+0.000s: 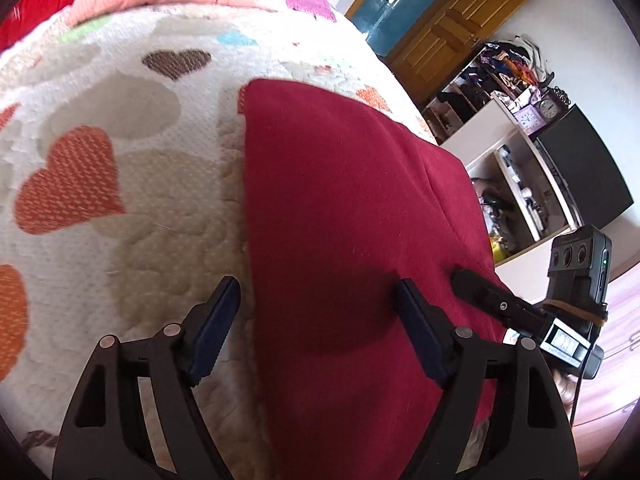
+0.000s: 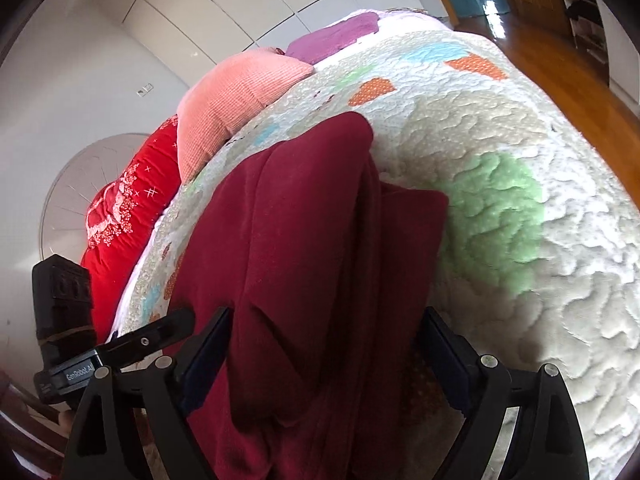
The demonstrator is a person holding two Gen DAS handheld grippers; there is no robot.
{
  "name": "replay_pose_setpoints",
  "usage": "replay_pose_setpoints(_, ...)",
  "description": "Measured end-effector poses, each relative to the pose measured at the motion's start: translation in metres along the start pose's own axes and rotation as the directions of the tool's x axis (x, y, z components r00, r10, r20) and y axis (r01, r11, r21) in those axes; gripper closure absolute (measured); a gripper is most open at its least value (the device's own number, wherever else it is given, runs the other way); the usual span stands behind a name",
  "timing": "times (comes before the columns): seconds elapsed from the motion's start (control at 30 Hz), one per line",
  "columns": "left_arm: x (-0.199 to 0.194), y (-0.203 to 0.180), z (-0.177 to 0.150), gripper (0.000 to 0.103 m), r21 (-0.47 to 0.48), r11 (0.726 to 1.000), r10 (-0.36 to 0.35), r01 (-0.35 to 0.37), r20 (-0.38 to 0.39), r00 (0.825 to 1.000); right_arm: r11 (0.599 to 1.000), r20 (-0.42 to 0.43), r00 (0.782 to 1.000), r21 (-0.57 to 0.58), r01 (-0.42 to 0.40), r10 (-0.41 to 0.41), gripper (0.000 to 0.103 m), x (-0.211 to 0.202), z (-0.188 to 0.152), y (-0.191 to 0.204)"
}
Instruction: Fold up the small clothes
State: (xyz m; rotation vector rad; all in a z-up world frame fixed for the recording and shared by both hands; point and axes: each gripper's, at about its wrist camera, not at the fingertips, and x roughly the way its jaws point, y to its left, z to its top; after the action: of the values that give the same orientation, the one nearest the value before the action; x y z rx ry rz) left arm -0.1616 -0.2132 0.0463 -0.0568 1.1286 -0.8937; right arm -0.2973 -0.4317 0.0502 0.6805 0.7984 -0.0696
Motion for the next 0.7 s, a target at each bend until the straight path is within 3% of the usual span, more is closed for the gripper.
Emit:
replay_pose_setpoints(0.1, 0.006, -0.001, -0.001, 0.023, -0.015, 1.0, -0.025, 0.025, -0.001, 1.0, 1.0, -0.003, 1.0, -0.009, -0.012, 0.012, 0.016, 0.006, 0.0, 0.007)
replay_pose_setpoints(0.13, 0.005, -0.004, -0.001, 0.024, -0.003, 1.0, -0.018, 0.018, 0.004, 1.0, 1.0, -0.011, 1.0, -0.022, -0.02, 0.019, 0.026, 0.008, 0.0, 0.011)
replay_pose_setpoints(0.27, -0.006, -0.01, -0.001, 0.042, 0.04, 0.999, 0.003, -0.003, 0.005, 1.0, 0.99, 0.01, 0.999, -0.138, 0.037, -0.036, 0.052, -0.001, 0.002, 0.037)
replay_pose_setpoints(0.47, -0.074, -0.015, 0.005, 0.049, 0.127, 0.992, 0.002, -0.017, 0.117, 0.993, 0.972, 0.049, 0.996, -0.225, -0.067, 0.08, 0.053, -0.021, 0.013, 0.09)
replay_pose_setpoints(0.53, -0.097, -0.02, 0.005, 0.049, 0.179, 0.975, 0.103, -0.133, 0.168, 0.98, 0.962, 0.049, 0.991, -0.25, -0.109, 0.125, 0.053, -0.016, 0.014, 0.109)
replay_pose_setpoints(0.6, -0.105, -0.016, 0.004, 0.049, 0.193, 0.963, 0.152, -0.187, 0.184, 0.971, 0.957, 0.074, 0.992, -0.278, -0.076, 0.1, 0.055, -0.008, 0.014, 0.123)
replay_pose_setpoints(0.7, -0.099, 0.009, 0.0, 0.049, 0.098, 0.982, 0.145, -0.16, 0.147, 0.979, 0.967, 0.065, 0.996, -0.252, -0.036, 0.055, 0.058, 0.0, 0.015, 0.122)
